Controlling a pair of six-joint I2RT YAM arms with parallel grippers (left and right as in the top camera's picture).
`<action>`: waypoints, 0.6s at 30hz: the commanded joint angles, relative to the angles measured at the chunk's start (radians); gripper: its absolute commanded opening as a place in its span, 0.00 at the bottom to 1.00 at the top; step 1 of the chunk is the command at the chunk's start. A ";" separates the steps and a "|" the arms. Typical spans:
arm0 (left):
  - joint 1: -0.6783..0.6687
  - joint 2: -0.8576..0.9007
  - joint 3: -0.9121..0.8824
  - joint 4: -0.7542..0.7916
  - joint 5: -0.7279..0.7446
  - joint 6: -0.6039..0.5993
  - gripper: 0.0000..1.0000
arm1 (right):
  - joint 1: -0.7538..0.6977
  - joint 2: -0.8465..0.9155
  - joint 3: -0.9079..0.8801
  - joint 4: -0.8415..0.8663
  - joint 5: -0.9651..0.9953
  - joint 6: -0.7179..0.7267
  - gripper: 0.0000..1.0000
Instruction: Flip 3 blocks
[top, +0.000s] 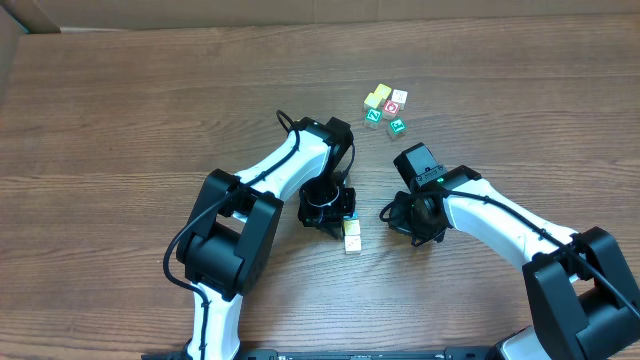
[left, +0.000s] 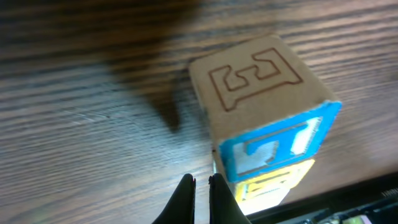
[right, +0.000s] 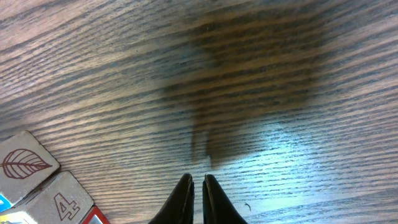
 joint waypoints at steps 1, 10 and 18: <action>-0.002 -0.004 -0.006 0.005 -0.041 -0.006 0.04 | -0.006 0.008 0.013 0.004 0.006 -0.005 0.09; -0.015 -0.004 -0.006 -0.027 -0.021 -0.017 0.04 | -0.006 0.008 0.013 0.003 0.005 -0.005 0.09; -0.031 -0.004 -0.006 -0.042 -0.003 -0.015 0.04 | -0.006 0.008 0.013 0.000 0.006 -0.005 0.09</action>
